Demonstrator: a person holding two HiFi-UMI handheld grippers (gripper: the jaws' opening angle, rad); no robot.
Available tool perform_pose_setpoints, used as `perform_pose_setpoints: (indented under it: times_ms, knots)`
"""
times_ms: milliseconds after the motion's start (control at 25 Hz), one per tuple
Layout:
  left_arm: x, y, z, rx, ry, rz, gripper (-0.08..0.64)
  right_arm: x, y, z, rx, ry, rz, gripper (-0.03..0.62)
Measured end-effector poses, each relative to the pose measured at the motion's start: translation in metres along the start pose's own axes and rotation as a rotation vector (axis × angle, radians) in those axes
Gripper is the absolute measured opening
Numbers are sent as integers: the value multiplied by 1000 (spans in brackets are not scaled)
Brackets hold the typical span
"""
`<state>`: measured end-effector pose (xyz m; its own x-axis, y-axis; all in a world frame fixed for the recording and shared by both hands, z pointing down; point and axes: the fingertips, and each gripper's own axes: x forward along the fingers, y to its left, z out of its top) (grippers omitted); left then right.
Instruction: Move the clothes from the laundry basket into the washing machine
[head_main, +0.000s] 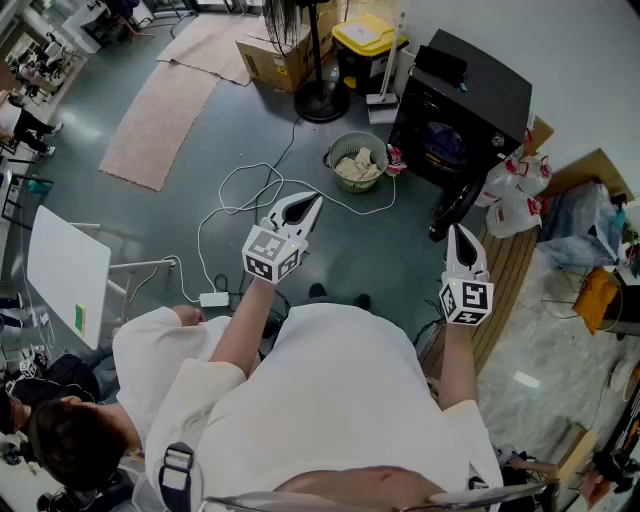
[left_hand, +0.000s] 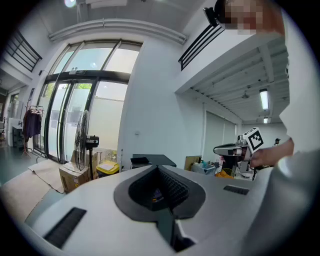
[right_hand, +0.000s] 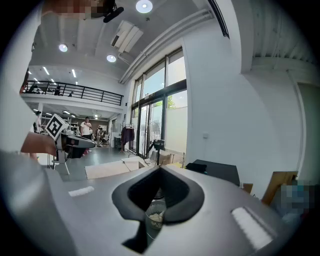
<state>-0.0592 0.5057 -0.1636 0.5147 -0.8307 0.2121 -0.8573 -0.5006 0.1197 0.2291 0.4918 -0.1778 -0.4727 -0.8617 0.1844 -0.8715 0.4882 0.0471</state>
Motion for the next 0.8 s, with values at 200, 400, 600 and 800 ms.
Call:
perform_pose_setpoints:
  times_ms: [200, 400, 600, 800]
  knots:
    - [2, 1, 0, -4, -2, 2, 6, 2, -1, -1, -1, 3, 2, 9]
    - [4, -3, -2, -6, 2, 0, 6, 1, -4, -1, 2, 3, 5, 9]
    - [8, -8, -4, -2, 6, 6, 6, 4, -8, -6, 13, 6, 15, 9]
    - [13, -12, -4, -3, 12, 18, 6, 6, -13, -6, 6, 8, 29, 9]
